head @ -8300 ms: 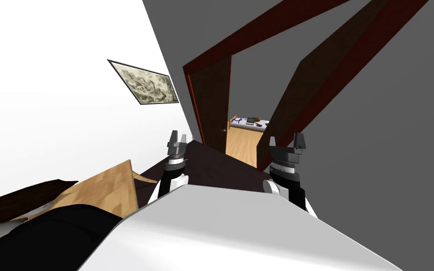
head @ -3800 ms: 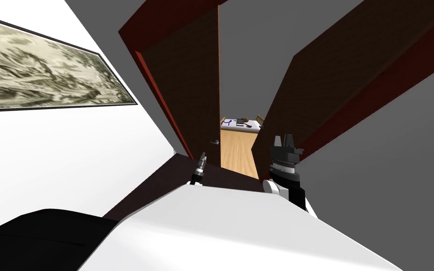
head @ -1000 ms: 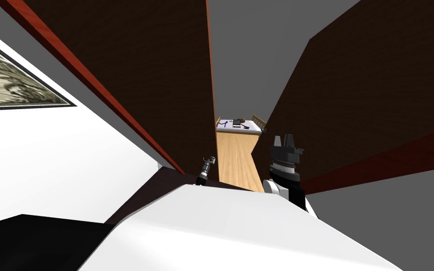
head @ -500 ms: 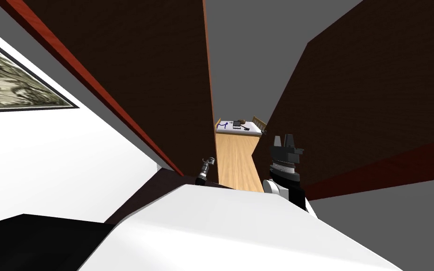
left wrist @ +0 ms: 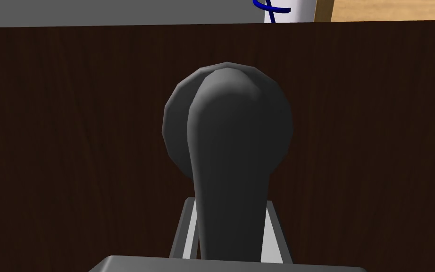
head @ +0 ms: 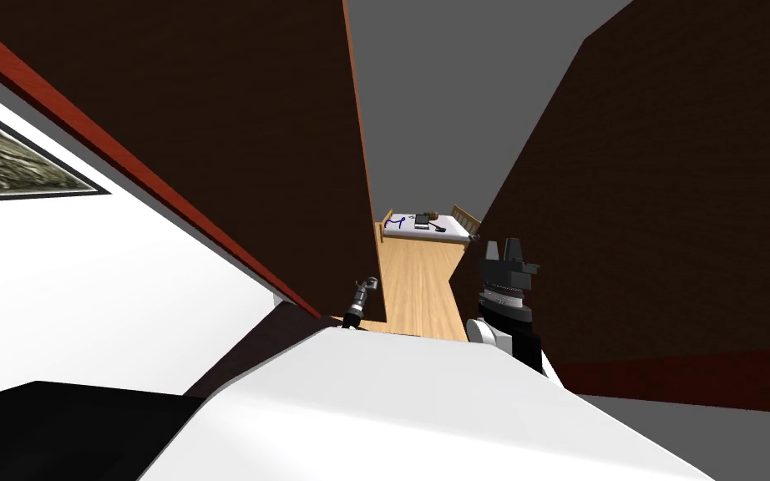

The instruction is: Push the door open

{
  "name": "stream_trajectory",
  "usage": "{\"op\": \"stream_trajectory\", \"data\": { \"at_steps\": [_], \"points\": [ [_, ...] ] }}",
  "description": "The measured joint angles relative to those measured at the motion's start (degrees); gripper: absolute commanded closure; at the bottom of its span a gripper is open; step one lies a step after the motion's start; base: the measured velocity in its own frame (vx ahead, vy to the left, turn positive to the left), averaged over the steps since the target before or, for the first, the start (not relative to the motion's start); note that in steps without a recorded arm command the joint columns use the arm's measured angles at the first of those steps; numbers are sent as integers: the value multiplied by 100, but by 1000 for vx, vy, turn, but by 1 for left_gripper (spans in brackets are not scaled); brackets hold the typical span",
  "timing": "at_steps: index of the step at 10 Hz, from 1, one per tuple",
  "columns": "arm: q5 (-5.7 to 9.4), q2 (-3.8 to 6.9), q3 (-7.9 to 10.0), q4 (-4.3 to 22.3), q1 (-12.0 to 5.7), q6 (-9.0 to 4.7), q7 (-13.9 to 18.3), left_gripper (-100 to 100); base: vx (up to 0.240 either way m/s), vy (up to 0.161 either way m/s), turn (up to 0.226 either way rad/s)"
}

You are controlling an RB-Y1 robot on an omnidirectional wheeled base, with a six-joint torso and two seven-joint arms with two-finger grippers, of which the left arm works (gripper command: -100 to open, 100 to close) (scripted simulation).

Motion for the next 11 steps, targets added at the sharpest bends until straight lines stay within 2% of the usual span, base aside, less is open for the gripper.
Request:
{"op": "stream_trajectory", "data": {
  "at_steps": [3, 4, 5, 6, 8, 9, 10, 11],
  "points": [
    [90, 5, 220, 283, -112, -180, -77, 100, 169, -73, 60],
    [100, 13, 247, 146, -54, -119, -91, 100, 95, -66, 68],
    [121, 2, 300, 127, -85, -67, -115, 100, 132, -98, 66],
    [156, 0, 382, 278, -163, -136, -139, 100, 175, -103, 81],
    [230, 60, 532, 260, -134, -95, -118, 100, 188, -90, 98],
    [256, 3, 611, 169, -91, -35, -172, 100, 207, -85, 73],
    [295, -1, 697, 236, -149, -41, -200, 100, 192, -95, 58],
    [325, -8, 770, 178, -121, -29, -211, 100, 179, -129, 99]
  ]
}}
